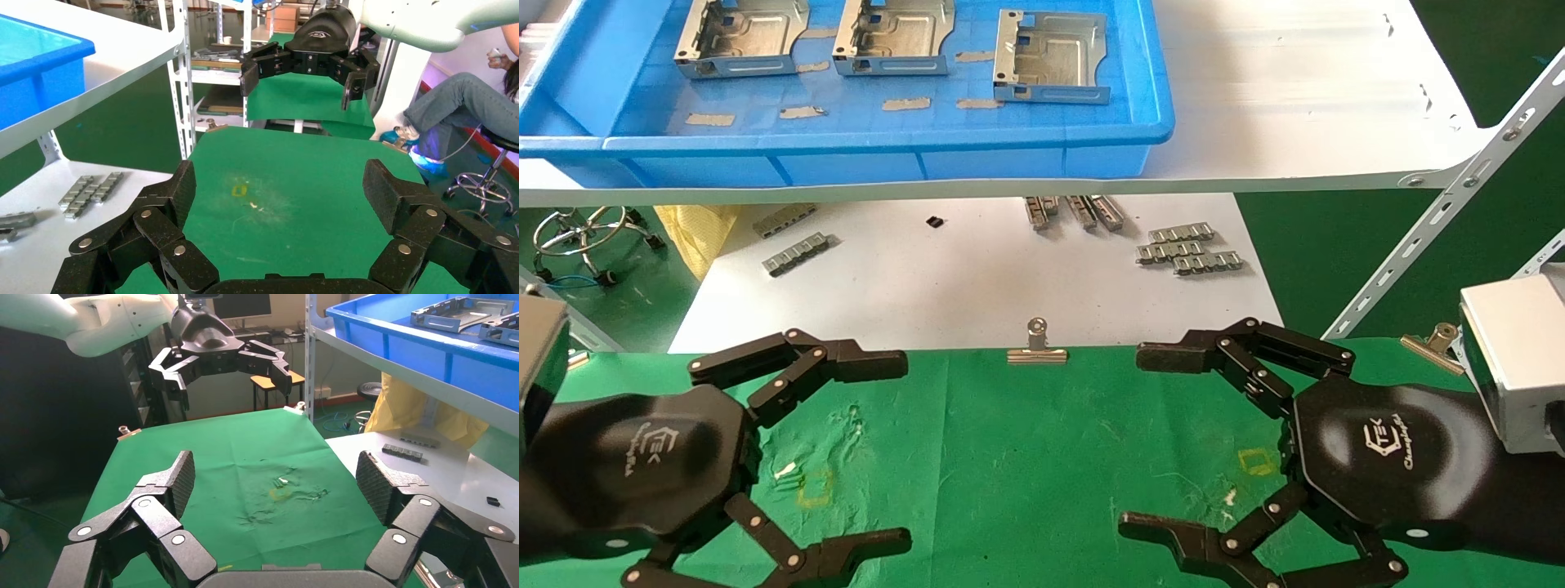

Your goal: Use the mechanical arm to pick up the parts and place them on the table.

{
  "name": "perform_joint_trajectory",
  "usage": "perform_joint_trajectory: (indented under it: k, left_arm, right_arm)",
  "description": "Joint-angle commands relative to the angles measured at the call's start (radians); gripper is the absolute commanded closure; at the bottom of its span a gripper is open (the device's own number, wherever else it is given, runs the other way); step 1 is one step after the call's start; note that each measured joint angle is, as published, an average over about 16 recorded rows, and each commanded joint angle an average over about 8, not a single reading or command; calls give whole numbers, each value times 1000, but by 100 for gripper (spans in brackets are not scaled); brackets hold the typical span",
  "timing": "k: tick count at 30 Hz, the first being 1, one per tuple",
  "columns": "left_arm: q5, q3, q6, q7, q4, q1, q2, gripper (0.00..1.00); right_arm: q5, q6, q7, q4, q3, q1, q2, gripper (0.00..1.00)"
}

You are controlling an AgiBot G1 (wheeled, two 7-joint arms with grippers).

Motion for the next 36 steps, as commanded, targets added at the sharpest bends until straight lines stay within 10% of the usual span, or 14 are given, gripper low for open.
perform_joint_trajectory:
  k: [1, 13, 22, 36]
  left_arm:
    - [0, 0, 0, 0, 0, 0, 0, 0]
    - [0, 0, 0, 0, 0, 0, 0, 0]
    - [0, 0, 0, 0, 0, 0, 0, 0]
    - [0, 0, 0, 0, 0, 0, 0, 0]
  right_arm:
    - [0, 0, 0, 0, 0, 0, 0, 0]
    - [0, 0, 0, 0, 0, 0, 0, 0]
    - [0, 0, 0, 0, 0, 0, 0, 100]
    - [0, 0, 0, 0, 0, 0, 0, 100]
